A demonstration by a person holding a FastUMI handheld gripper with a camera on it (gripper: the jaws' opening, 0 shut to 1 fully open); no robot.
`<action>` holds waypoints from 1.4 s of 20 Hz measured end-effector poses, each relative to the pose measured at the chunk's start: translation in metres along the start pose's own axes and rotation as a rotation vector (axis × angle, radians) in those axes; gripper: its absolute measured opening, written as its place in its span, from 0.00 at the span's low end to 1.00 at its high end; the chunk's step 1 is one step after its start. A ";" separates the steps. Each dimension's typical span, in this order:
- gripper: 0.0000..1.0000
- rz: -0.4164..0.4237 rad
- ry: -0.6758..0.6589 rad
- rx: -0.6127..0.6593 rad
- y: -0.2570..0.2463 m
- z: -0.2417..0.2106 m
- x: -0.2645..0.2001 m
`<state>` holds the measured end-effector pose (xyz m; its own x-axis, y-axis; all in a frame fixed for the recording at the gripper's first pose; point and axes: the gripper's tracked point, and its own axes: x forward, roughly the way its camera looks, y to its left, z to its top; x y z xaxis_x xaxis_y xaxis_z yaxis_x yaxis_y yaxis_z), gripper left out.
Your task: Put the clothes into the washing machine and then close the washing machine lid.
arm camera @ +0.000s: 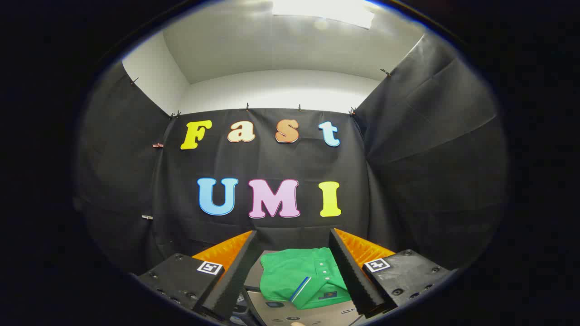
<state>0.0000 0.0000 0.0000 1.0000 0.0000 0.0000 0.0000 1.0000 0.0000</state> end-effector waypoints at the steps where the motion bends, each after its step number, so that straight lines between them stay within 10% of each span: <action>1: 0.98 0.018 0.001 0.007 0.005 0.000 0.000; 28: 0.98 -0.053 0.045 0.020 -0.020 0.001 -0.004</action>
<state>-0.0042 -0.0199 0.0013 0.9976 -0.0526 -0.0455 0.0535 0.9984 0.0188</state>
